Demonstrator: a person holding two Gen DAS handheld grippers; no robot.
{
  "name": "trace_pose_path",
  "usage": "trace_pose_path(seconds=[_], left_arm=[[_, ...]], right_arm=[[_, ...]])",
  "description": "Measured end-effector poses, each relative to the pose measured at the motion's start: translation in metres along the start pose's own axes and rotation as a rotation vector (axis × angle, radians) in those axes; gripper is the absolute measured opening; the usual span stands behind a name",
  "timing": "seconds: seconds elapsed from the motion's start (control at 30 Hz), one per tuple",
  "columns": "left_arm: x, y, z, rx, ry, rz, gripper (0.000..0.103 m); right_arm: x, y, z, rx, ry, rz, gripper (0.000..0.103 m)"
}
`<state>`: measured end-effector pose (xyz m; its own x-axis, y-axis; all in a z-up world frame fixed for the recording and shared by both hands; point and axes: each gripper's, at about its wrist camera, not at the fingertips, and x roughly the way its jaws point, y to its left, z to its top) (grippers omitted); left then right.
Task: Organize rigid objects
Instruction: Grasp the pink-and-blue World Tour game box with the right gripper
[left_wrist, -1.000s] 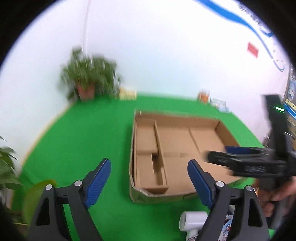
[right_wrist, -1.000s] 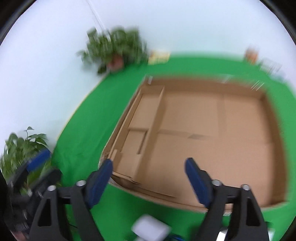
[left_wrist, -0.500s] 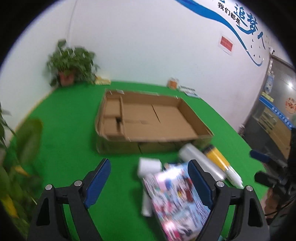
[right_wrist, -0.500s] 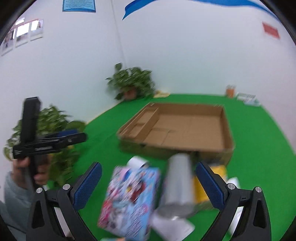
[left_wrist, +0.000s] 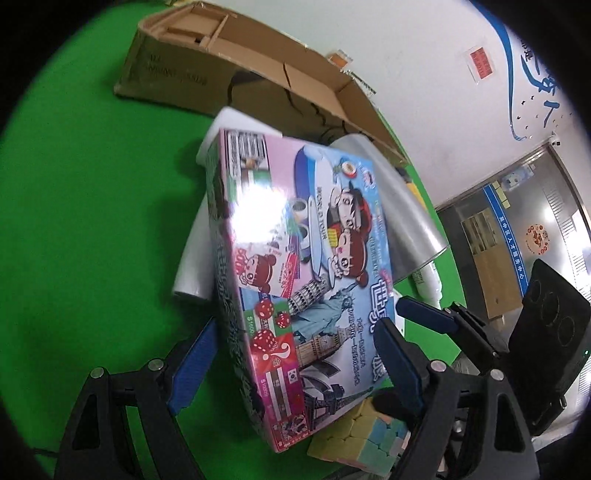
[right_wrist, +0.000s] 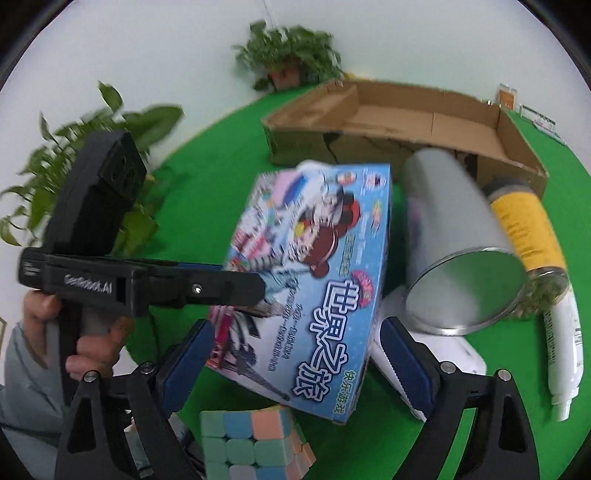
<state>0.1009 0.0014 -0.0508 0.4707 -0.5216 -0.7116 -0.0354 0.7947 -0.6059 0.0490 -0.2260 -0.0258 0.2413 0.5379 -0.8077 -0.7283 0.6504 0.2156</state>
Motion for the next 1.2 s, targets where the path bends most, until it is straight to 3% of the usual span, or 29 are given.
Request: trace_pose_path(seconds=[0.1, 0.17, 0.37, 0.57, 0.83, 1.2], left_arm=[[0.006, 0.001, 0.003, -0.014, 0.026, -0.001, 0.083], [0.009, 0.002, 0.004, -0.019, 0.046, -0.002, 0.076], [0.009, 0.004, 0.006, -0.017, 0.057, -0.01, 0.075], [0.001, -0.005, -0.002, 0.068, 0.021, 0.066, 0.072], [-0.025, -0.047, -0.004, 0.186, -0.116, 0.172, 0.071], [-0.047, -0.064, 0.024, 0.225, -0.226, 0.184, 0.071]], right_arm=[[0.017, 0.0, 0.003, 0.013, 0.047, -0.026, 0.091], [0.027, -0.001, 0.004, 0.025, 0.07, -0.043, 0.091], [0.04, 0.003, 0.012, 0.017, 0.09, -0.072, 0.094], [0.041, 0.009, 0.017, 0.025, 0.101, -0.084, 0.098], [0.014, 0.02, 0.03, 0.045, -0.013, -0.077, 0.09], [-0.033, 0.021, 0.067, 0.035, -0.159, -0.12, 0.081]])
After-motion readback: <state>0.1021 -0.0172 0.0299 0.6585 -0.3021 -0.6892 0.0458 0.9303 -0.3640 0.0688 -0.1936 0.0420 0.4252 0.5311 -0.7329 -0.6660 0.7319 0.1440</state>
